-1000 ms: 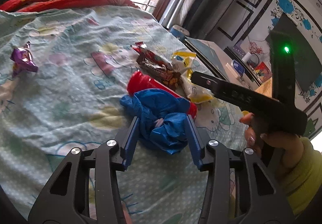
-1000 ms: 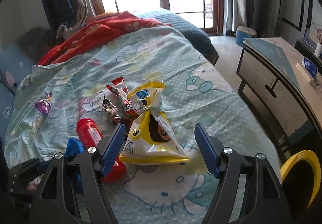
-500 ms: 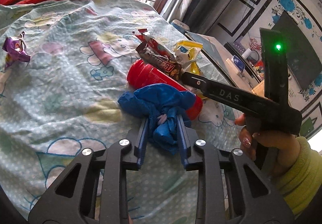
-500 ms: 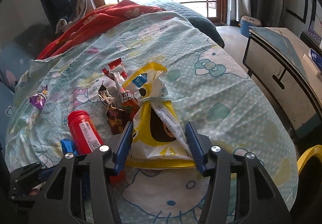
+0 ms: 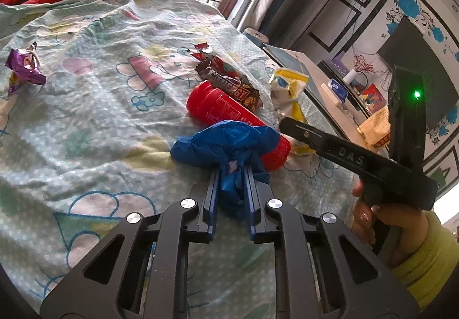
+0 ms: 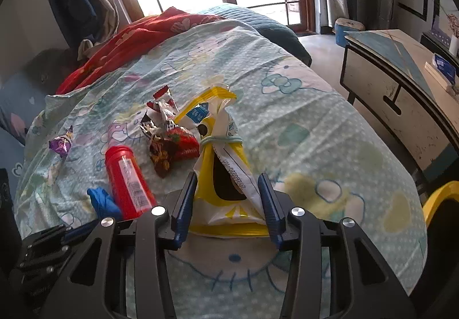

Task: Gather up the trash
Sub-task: 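Lift and carry the blue bag and yellow-white bag in both grippers over the bin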

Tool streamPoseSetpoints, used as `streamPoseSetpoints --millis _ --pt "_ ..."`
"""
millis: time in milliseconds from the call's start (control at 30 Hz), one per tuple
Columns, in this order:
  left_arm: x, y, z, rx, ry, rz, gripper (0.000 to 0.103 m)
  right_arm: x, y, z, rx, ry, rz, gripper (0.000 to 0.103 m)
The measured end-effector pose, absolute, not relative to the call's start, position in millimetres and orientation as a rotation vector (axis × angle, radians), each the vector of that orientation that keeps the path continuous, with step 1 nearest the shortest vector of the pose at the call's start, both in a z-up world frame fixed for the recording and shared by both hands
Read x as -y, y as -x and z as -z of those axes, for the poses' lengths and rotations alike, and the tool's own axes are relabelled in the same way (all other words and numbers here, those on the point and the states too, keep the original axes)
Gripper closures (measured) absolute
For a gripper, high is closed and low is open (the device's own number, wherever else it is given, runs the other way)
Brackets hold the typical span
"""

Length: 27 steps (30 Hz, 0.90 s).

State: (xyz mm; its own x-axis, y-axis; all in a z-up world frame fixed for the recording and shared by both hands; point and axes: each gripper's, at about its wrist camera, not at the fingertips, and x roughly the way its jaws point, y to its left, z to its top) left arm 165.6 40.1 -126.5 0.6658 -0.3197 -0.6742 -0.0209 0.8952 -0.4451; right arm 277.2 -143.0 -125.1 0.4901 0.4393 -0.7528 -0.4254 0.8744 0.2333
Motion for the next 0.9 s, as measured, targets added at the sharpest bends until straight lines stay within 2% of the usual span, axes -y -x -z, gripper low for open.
streamPoseSetpoints --millis 533,900 --pt "-47.5 -150.8 94.1 -0.74 0.435 0.142 0.095 179.3 -239.6 119.5 -0.906 -0.055 -0.493 0.063" --pt "-16.4 -143.4 68.6 -0.683 0.375 0.2 0.095 219.1 -219.5 99.5 -0.862 -0.117 -0.465 0.063"
